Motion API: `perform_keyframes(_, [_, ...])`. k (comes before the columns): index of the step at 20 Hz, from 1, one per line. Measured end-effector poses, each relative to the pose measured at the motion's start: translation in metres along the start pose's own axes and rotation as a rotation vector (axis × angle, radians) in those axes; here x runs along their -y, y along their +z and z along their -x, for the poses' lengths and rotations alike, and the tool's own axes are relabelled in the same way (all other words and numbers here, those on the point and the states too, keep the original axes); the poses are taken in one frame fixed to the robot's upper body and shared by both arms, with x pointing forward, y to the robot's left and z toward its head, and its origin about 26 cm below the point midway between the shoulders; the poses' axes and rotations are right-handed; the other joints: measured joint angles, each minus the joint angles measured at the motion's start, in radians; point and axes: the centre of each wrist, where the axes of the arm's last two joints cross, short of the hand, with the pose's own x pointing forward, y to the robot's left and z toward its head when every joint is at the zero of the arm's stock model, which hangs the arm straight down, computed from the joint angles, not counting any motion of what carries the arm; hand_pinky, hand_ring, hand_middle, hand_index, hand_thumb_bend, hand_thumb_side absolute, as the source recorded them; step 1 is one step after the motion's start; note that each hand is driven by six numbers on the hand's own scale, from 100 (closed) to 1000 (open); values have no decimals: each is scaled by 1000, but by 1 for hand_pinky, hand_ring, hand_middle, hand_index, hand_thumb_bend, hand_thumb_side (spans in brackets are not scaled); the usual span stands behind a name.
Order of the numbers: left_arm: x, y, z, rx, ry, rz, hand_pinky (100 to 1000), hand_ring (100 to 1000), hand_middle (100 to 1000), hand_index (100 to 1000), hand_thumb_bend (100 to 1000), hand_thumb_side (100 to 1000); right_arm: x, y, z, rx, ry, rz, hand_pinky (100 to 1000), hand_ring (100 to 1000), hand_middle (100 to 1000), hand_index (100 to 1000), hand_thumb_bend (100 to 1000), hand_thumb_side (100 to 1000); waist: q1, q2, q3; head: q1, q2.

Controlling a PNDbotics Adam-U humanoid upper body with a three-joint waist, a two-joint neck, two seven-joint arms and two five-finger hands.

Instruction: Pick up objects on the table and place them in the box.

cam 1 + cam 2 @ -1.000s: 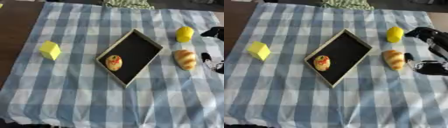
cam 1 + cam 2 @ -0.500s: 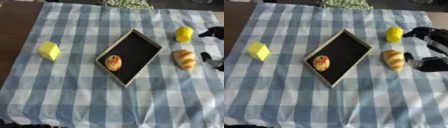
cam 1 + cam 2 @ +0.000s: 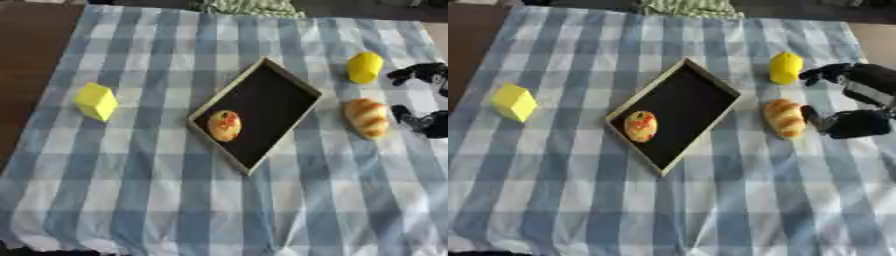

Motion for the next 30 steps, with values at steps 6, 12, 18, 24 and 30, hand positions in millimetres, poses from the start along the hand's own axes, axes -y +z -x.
perform_keyframes(6, [1,0,0,-4,10,7,744,803,626,776,100,685,-6,-10,9,-15,-46,-29,939,1000,816,931,100,244,0,1,4,-1,0])
perform_keyframes(12, [2,0,1,-8,14,12,744,803,625,775,100,687,-10,-18,15,-31,-56,-36,941,1000,831,940,100,314,0,1,9,-6,0])
perform_keyframes(18, [4,-1,1,-7,24,18,745,804,624,775,100,687,-16,-27,21,-59,-25,-50,944,1000,845,947,100,374,0,9,15,-14,0])
perform_keyframes(24, [4,-1,1,-6,26,21,746,806,623,776,100,688,-24,-32,28,-80,-2,-71,946,1000,854,945,100,443,0,15,17,-16,0])
perform_keyframes(30, [5,-1,2,-8,35,20,746,806,622,776,100,687,-30,-39,31,-94,32,-110,945,1000,853,935,100,455,0,21,19,-16,0])
